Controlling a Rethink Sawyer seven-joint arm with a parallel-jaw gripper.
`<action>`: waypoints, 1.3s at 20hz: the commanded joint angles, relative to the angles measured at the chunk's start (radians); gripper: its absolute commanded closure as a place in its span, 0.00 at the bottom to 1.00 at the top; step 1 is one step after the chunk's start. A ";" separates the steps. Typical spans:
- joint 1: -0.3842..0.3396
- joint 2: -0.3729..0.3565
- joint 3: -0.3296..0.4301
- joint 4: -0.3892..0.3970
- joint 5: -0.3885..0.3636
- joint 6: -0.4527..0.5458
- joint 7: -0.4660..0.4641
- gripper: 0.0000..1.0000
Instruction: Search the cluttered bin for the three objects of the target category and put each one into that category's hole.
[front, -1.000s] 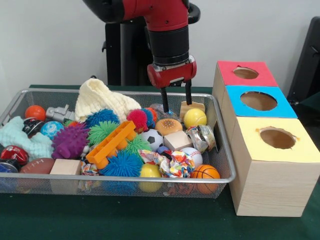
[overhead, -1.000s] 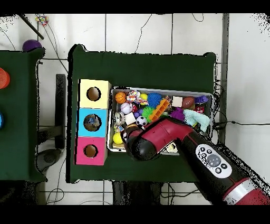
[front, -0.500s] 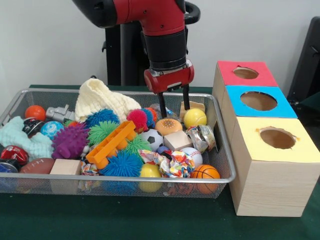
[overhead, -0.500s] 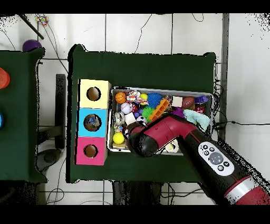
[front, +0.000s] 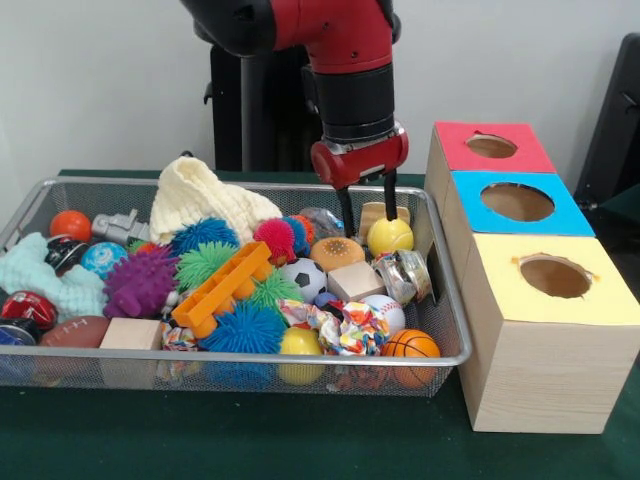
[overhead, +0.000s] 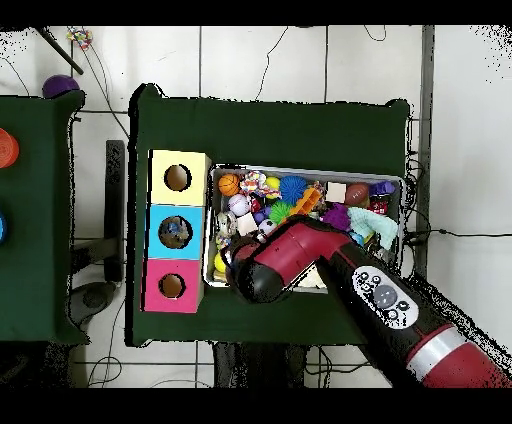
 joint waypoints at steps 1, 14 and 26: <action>0.049 0.014 -0.094 0.053 -0.146 -0.126 0.010 0.00; -0.069 0.074 -0.108 0.051 -0.133 -0.167 -0.123 0.00; -0.147 0.096 -0.128 0.066 -0.231 -0.220 -0.101 0.00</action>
